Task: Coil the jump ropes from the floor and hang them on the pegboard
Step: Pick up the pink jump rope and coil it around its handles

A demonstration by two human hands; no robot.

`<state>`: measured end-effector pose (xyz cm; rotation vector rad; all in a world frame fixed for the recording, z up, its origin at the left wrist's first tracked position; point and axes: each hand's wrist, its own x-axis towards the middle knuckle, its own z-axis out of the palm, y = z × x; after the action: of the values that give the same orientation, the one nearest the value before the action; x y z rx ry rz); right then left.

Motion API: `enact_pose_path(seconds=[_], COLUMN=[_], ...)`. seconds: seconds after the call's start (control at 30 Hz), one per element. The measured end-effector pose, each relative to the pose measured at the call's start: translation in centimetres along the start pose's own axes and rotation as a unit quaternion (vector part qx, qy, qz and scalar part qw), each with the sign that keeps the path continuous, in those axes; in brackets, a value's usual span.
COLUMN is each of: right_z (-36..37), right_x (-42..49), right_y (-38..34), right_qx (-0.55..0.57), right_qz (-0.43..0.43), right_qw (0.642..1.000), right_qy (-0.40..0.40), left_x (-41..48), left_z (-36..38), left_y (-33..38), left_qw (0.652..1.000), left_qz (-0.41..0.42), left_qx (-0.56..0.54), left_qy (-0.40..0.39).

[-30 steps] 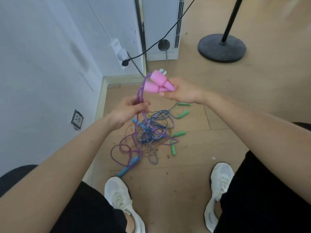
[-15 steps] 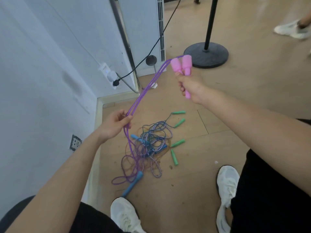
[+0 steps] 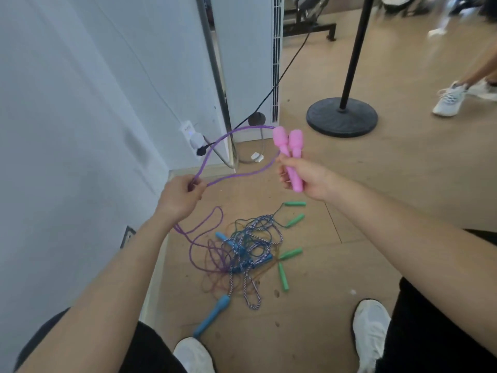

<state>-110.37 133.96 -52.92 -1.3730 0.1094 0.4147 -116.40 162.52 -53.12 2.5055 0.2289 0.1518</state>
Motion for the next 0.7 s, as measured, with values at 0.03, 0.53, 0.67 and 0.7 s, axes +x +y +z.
enact_pose_path(seconds=[0.03,0.53,0.67,0.7], right_z=[-0.1,2.3,3.2,3.3], right_x=[0.0,-1.2,-1.7,-1.8], right_y=[0.0,-0.4,0.2,0.2], right_qx=[-0.004,-0.15,-0.192,-0.206], right_qz=[0.002,-0.074,-0.052,-0.045], right_qw=[1.0,0.98,0.965,0.958], right_qy=[0.002,-0.104,-0.172,-0.193], left_x=[0.0,-3.5,-3.0,-3.0], left_z=[0.2,-0.2,0.5,0.5], left_y=[-0.4,0.7,-0.5,-0.6], left_qw=[1.0,0.955,0.952,0.953], left_qz=[-0.006,-0.083,-0.138,-0.145], left_qx=[0.011,-0.179,-0.18,-0.172], left_qy=[-0.014,-0.221,-0.204,-0.201])
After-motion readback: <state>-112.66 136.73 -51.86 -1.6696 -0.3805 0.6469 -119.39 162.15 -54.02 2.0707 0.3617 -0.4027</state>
